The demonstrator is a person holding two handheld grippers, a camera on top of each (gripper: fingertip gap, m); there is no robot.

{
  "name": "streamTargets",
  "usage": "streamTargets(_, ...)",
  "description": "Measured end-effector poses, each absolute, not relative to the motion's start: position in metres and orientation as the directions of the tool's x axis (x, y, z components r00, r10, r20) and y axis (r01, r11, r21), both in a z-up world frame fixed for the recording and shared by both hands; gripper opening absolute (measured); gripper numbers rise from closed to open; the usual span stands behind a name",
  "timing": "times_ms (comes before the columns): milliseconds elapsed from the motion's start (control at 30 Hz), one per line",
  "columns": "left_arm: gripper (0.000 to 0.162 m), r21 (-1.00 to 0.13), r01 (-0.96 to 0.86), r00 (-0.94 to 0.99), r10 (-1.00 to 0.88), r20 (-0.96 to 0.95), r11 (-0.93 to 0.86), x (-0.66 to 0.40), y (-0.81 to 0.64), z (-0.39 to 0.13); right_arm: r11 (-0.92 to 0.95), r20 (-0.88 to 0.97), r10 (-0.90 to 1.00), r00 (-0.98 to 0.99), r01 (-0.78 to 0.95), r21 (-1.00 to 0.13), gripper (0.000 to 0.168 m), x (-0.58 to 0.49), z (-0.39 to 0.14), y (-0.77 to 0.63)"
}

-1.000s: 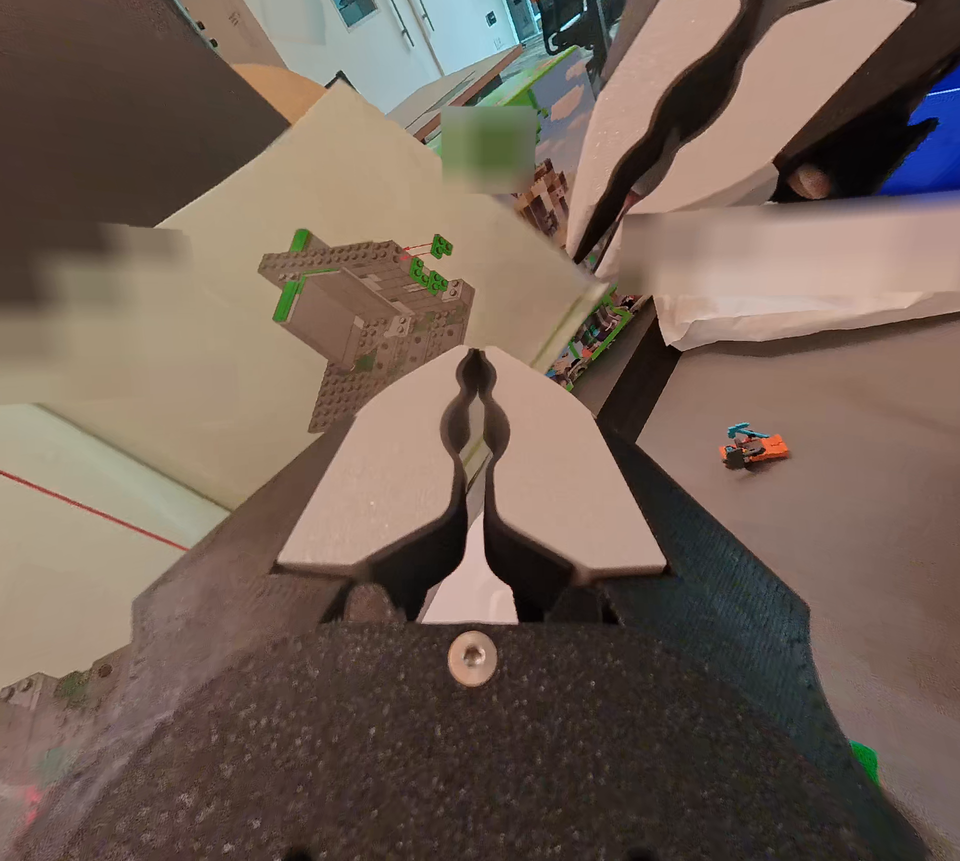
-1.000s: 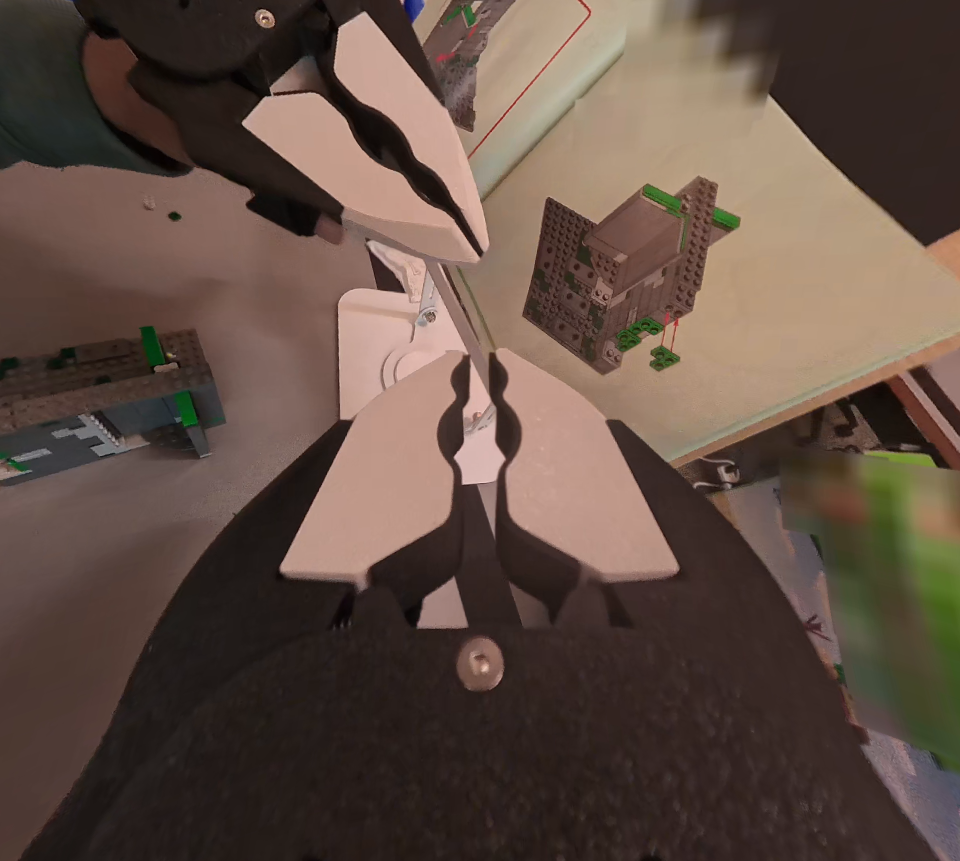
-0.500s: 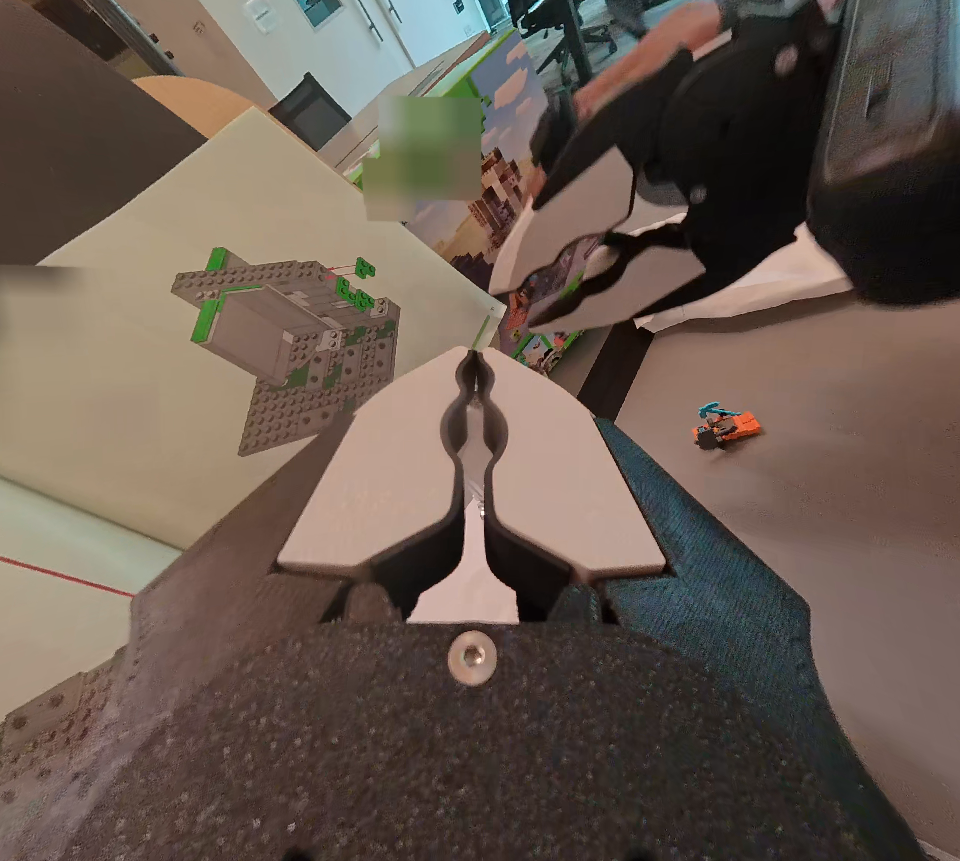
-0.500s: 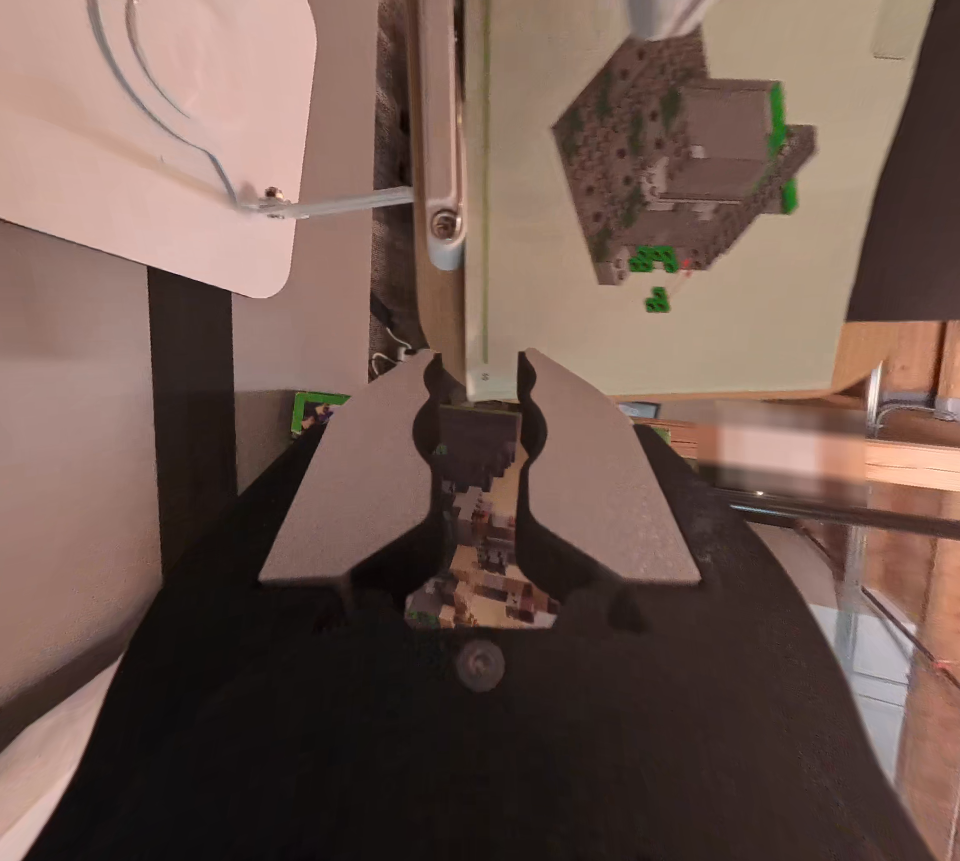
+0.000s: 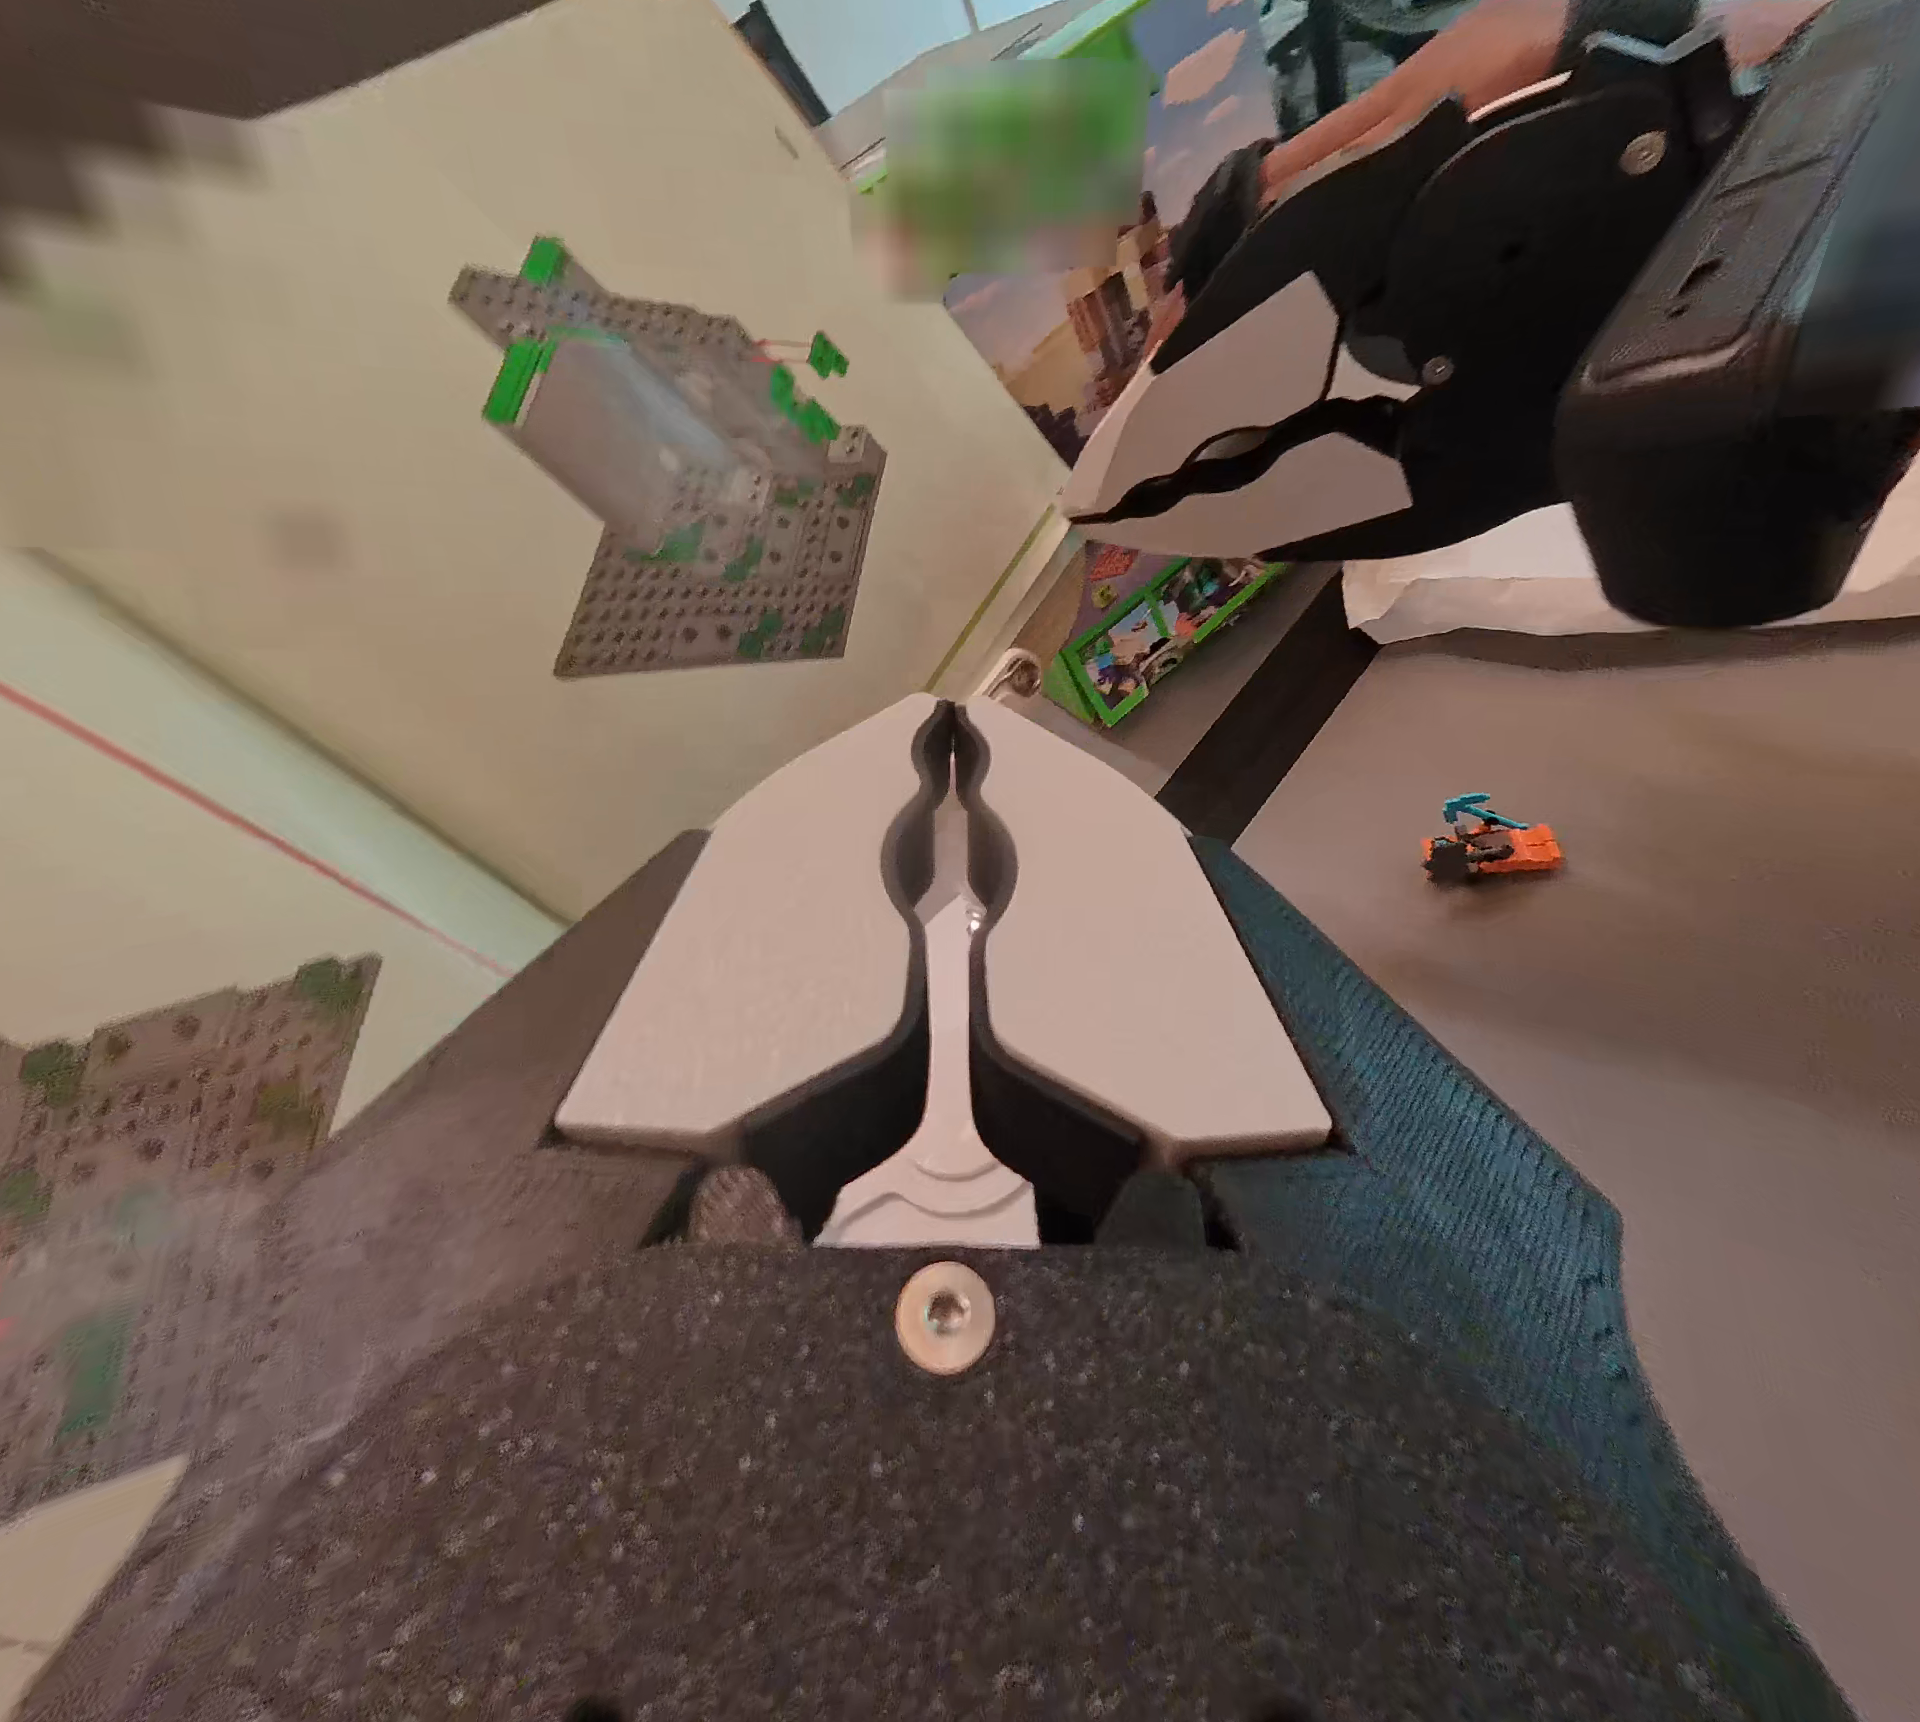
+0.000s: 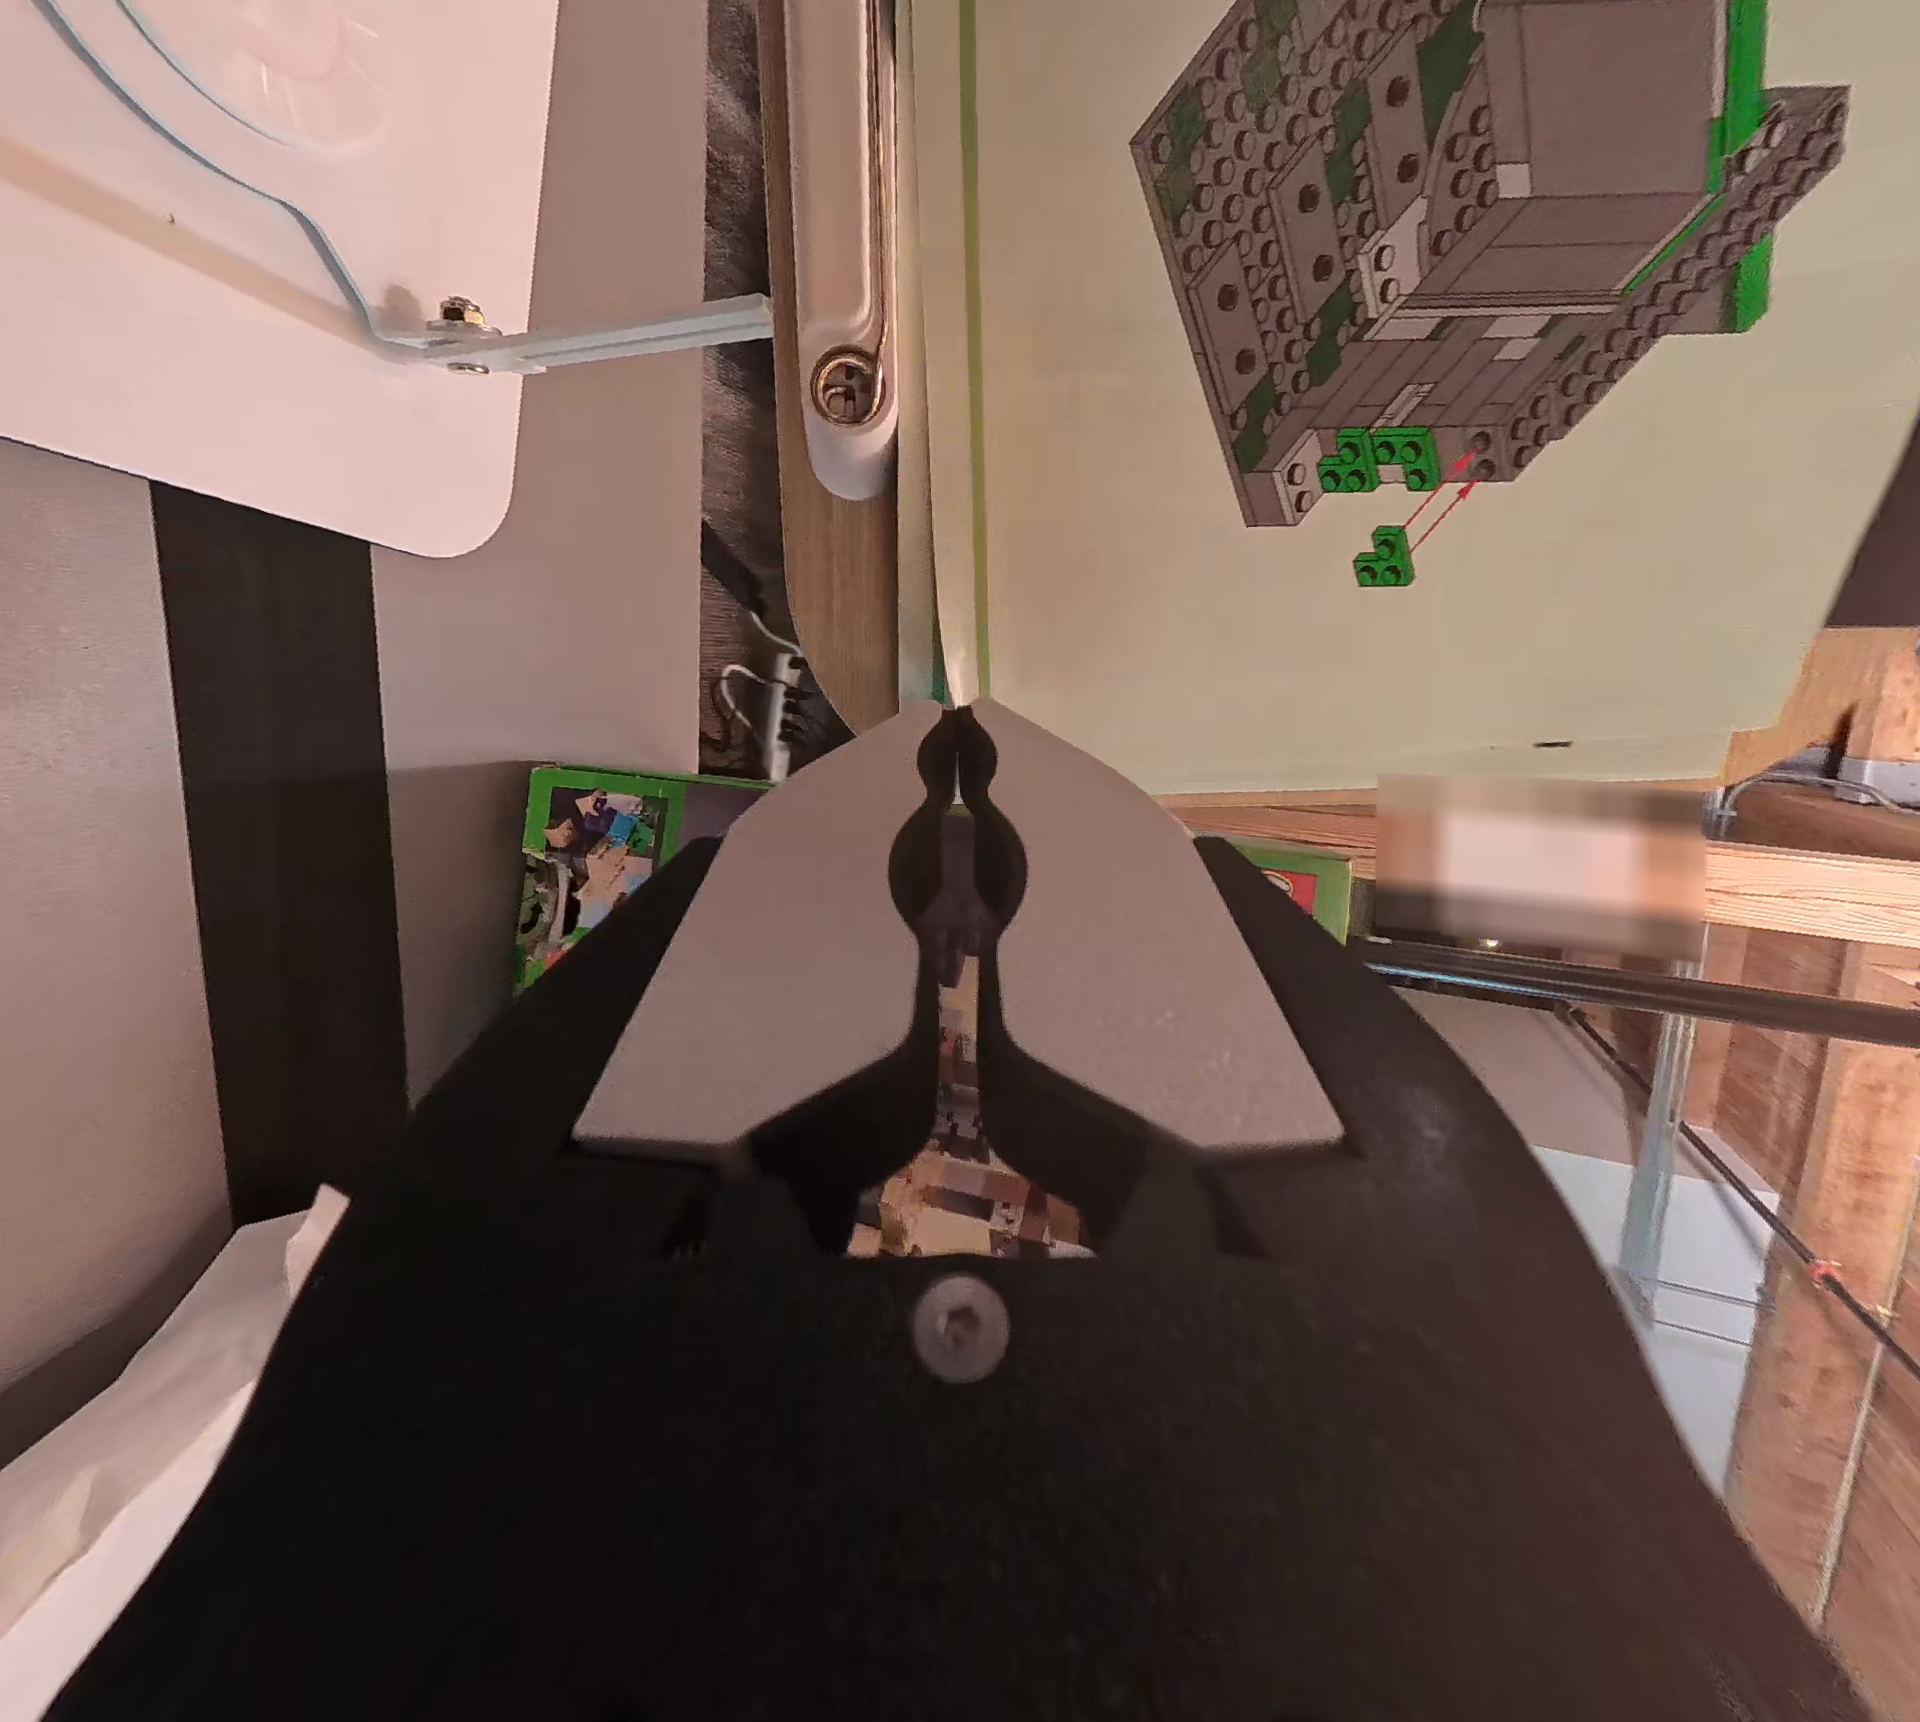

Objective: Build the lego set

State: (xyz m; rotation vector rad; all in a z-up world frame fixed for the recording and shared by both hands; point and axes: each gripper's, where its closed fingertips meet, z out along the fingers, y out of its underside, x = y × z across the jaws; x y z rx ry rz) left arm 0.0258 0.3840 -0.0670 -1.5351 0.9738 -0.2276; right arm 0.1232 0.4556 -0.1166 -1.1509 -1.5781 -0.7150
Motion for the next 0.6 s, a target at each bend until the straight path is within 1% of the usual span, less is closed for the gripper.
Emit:
streamTargets(67,0.000,-0.905,-0.420,0.659,-0.664,-0.353,0.064,0.017,0.385,-0.070,0.365,0.938,0.347,-0.025,0.924,-0.111,0.000,0.123,-0.115,0.454)
streamTargets(100,0.005,-0.911,-0.409,0.673,-0.658,-0.337,0.049,0.013,0.385,-0.072,0.364,0.932,0.363,-0.018,0.923,-0.124,0.000,0.122,-0.115,0.452)
streamTargets(200,0.009,-0.920,-0.391,0.700,-0.644,-0.309,0.017,0.002,0.384,-0.080,0.367,0.914,0.403,0.030,0.910,-0.192,0.000,0.117,-0.107,0.446)
streamTargets(300,0.012,-0.923,-0.385,0.703,-0.645,-0.298,0.006,-0.003,0.381,-0.087,0.370,0.874,0.468,0.131,0.869,-0.328,0.000,0.107,-0.095,0.437)
streamTargets(467,0.016,-0.917,-0.398,0.692,-0.648,-0.318,0.025,-0.005,0.378,-0.092,0.332,0.686,0.653,0.320,0.693,-0.640,0.000,0.082,-0.071,0.415)
streamTargets(533,0.017,-0.914,-0.404,0.683,-0.650,-0.332,0.042,-0.003,0.377,-0.092,0.297,0.603,0.712,0.360,0.624,-0.723,0.000,0.074,-0.062,0.408)
streamTargets(600,0.018,-0.910,-0.410,0.676,-0.652,-0.344,0.055,0.001,0.378,-0.090,0.272,0.542,0.749,0.381,0.569,-0.776,0.000,0.067,-0.056,0.404)
